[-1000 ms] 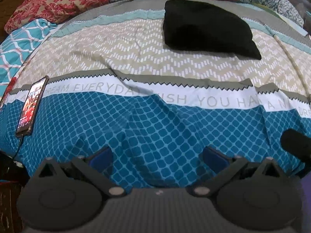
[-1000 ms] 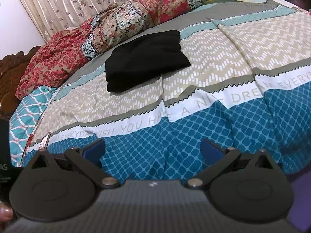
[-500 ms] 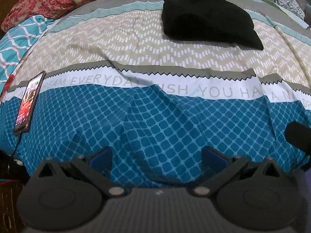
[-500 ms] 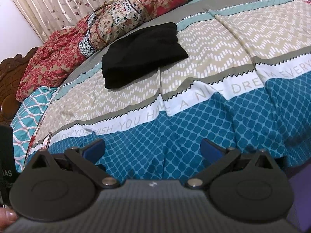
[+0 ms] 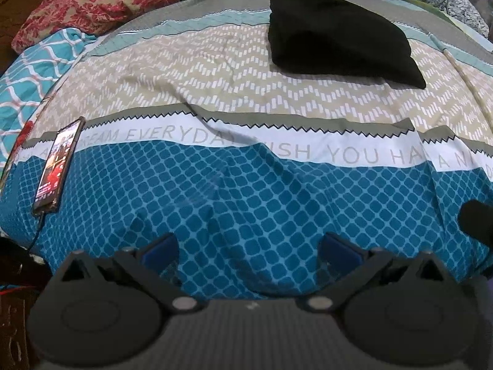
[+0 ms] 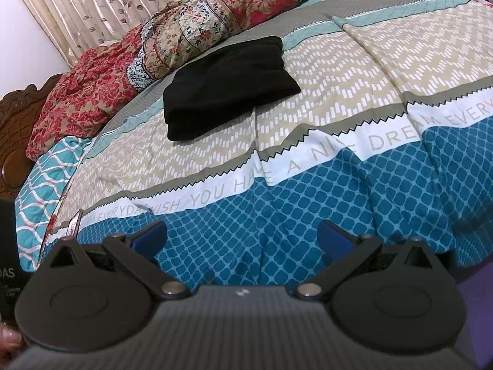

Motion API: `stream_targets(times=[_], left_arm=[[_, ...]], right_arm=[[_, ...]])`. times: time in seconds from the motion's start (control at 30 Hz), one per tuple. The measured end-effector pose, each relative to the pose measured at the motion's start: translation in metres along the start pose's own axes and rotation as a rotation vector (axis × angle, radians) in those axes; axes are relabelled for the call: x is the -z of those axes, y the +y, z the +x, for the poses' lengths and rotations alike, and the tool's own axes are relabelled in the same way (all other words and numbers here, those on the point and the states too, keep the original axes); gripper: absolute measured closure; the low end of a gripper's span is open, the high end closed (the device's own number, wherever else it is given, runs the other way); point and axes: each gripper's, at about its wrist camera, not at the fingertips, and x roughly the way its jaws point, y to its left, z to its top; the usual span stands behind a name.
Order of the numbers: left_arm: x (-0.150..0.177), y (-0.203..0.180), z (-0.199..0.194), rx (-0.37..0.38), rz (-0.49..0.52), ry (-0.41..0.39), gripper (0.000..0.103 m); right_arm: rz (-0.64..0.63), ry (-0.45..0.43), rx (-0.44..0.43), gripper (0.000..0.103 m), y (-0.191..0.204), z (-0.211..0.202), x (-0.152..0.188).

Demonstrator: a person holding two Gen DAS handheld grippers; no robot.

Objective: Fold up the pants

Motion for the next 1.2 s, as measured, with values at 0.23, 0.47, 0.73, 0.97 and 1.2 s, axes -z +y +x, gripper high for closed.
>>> stream_targets(times=[0.23, 0.47, 0.73, 0.97, 1.2], left_arm=[[0.0, 0.0, -0.001, -0.026, 0.007, -0.009, 0.0], [0.003, -0.003, 0.001, -0.016, 0.032, 0.02, 0.0], [0.006, 0.0, 0.005, -0.009, 0.02, 0.045, 0.0], [0.011, -0.003, 0.008, 0.01, 0.04, 0.071, 0.0], [0.014, -0.006, 0.011, 0.029, 0.045, 0.098, 0.0]], right_arm=[[-0.024, -0.036, 0.012, 0.0, 0.004, -0.005, -0.001], [-0.04, -0.068, 0.029, 0.0, 0.005, -0.009, -0.003], [-0.024, -0.061, 0.054, 0.0, 0.003, -0.006, -0.001], [-0.015, -0.06, 0.063, 0.0, 0.0, -0.005, 0.0], [-0.014, -0.067, 0.078, 0.0, -0.001, -0.006, 0.0]])
